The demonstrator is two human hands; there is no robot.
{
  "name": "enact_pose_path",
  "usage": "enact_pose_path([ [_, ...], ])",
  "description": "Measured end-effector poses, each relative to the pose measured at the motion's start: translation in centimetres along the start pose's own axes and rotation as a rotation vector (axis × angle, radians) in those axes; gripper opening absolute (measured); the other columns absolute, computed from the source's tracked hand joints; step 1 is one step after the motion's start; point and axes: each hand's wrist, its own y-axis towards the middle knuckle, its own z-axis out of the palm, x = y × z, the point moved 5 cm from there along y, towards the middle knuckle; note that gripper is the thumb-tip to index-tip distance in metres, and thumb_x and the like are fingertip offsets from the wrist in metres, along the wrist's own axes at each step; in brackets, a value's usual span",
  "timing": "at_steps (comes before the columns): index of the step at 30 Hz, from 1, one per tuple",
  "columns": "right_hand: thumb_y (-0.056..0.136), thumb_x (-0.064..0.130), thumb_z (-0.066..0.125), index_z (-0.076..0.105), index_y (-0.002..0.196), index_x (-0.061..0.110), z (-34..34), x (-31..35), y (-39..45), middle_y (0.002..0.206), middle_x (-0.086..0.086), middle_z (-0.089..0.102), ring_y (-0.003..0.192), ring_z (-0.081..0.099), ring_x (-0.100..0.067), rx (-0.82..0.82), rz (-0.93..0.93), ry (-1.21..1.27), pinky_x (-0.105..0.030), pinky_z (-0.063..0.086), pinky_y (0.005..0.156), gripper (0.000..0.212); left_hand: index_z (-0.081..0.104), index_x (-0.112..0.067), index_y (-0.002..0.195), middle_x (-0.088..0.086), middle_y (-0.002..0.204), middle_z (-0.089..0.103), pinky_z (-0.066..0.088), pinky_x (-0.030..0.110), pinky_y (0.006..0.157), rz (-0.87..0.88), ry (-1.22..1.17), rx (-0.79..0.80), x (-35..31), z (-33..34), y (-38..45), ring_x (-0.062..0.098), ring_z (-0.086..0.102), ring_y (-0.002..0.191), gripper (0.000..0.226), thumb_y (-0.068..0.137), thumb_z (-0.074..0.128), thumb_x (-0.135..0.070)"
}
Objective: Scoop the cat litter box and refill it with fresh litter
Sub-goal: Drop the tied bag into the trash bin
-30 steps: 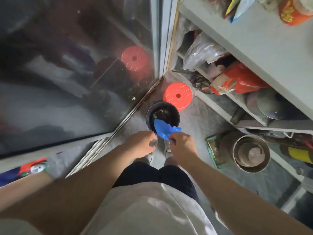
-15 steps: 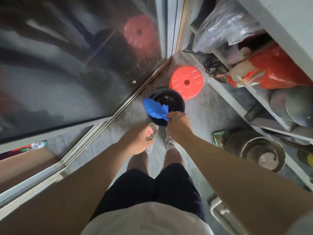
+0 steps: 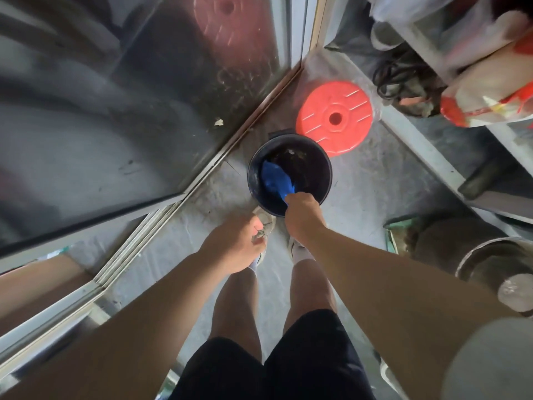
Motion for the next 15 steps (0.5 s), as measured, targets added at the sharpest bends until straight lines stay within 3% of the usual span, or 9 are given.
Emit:
enact_pose_path([
  [8, 0.092, -0.003, 0.048, 0.057, 0.129, 0.006, 3.4, -0.2, 1.4, 0.123, -0.015, 0.060, 0.109, 0.063, -0.030, 0.066, -0.012, -0.112, -0.033, 0.054, 0.086, 0.039, 0.056, -0.028, 0.118, -0.011, 0.120, 0.063, 0.049, 0.031, 0.092, -0.015, 0.044, 0.049, 1.7, 1.4, 1.2, 0.014, 0.060, 0.107, 0.029, 0.092, 0.054, -0.039],
  [15, 0.091, 0.007, 0.052, 0.057, 0.118, 0.003, 5.5, 0.5, 0.6, 0.117, -0.013, 0.058, 0.111, 0.059, -0.031, 0.183, -0.071, -0.146, -0.035, 0.049, 0.086, 0.028, 0.059, -0.027, 0.119, -0.008, 0.119, 0.066, 0.043, 0.024, 0.080, 0.024, 0.058, 0.020, 1.7, 0.7, 1.1, 0.014, 0.062, 0.103, 0.028, 0.093, 0.055, -0.037],
])
